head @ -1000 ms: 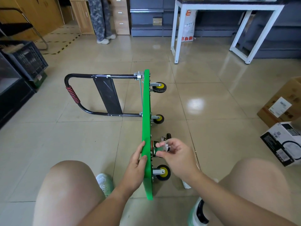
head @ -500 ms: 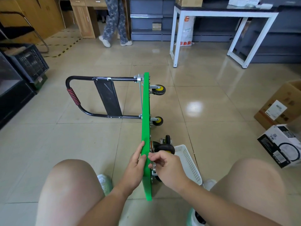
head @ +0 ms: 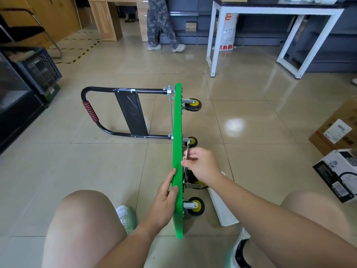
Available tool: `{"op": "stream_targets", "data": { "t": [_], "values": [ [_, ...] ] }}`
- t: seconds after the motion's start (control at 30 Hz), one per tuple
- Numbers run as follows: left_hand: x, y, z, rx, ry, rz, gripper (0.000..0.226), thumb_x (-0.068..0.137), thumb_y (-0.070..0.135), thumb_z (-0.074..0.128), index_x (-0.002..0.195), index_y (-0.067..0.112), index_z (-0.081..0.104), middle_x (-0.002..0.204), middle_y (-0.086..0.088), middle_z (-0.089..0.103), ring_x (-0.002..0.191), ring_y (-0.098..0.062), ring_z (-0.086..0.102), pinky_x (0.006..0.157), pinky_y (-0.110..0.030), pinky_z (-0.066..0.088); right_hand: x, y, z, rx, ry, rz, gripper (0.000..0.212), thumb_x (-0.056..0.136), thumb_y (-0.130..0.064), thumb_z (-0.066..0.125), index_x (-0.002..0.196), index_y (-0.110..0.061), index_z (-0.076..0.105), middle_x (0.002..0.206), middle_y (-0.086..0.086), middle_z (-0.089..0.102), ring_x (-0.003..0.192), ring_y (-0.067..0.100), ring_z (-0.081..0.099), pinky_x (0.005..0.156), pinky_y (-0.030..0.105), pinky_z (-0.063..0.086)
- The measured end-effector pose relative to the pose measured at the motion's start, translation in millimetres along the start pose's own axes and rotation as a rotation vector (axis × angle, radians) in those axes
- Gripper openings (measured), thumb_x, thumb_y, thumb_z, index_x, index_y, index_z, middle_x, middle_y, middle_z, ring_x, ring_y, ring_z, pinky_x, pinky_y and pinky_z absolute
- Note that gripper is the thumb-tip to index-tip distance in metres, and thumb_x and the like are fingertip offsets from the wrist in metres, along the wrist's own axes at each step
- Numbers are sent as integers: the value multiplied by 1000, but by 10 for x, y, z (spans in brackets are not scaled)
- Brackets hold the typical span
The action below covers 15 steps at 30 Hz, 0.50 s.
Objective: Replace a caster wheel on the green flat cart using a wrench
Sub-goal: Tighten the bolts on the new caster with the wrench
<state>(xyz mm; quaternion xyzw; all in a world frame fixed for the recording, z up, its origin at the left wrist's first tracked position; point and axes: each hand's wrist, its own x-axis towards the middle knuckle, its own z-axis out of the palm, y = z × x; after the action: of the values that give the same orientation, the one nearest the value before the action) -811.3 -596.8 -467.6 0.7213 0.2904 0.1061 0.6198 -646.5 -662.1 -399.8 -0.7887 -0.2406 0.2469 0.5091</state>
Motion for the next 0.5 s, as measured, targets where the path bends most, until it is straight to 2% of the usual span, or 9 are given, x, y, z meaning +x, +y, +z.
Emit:
{"op": "stream_targets", "data": {
  "t": [0.07,0.13,0.2,0.27,0.33,0.37,0.43,0.5],
  "values": [
    [2,19,-8,12,-2,3,50,112,31,40,141,71,32,153,18,40,125,29,35,111,-20,31,8,18,9,37,-3,17,29,81,-7,79,84,-33,68,89,-7,77,87,11,74,88,43,60],
    [6,28,-12,5,0,3,51,112,29,40,140,71,32,153,19,40,131,23,34,117,-21,29,-30,-9,-10,112,19,32,27,82,-4,78,86,-30,70,88,-7,78,86,11,75,86,39,61],
    [12,23,-9,3,2,8,52,112,28,41,140,71,33,156,19,39,137,18,34,122,-25,27,-127,-72,-79,191,55,17,23,83,0,76,92,-20,72,87,-5,77,82,5,73,76,23,60],
    [11,24,-1,5,2,20,51,112,27,40,140,69,33,158,18,38,136,21,31,120,-21,25,-273,-122,-167,211,117,-32,20,82,3,76,96,-12,73,90,-7,76,78,-2,71,69,13,56],
    [4,24,2,2,-1,17,51,112,28,40,140,69,33,157,18,38,137,17,34,121,-22,25,-455,-97,-220,241,161,-71,19,81,4,76,93,-10,73,89,-4,77,84,1,72,76,16,57],
    [3,19,2,-9,-1,14,51,112,30,40,140,72,33,157,18,39,139,11,37,123,-27,26,-548,-67,-225,261,165,-78,20,80,6,76,91,-10,73,88,-3,77,86,6,73,78,19,58],
    [10,-9,4,-31,2,4,52,112,32,41,138,77,34,156,14,41,141,0,43,125,-38,32,-721,-5,-212,281,149,-76,21,78,8,77,88,-9,73,86,-4,78,83,8,74,75,18,57],
    [13,-28,7,-37,10,6,53,112,33,41,136,79,35,156,13,42,140,-1,45,123,-41,34,-854,58,-168,276,137,-92,21,77,8,79,88,-9,73,84,-4,78,76,4,73,71,15,54]
  ]
}}
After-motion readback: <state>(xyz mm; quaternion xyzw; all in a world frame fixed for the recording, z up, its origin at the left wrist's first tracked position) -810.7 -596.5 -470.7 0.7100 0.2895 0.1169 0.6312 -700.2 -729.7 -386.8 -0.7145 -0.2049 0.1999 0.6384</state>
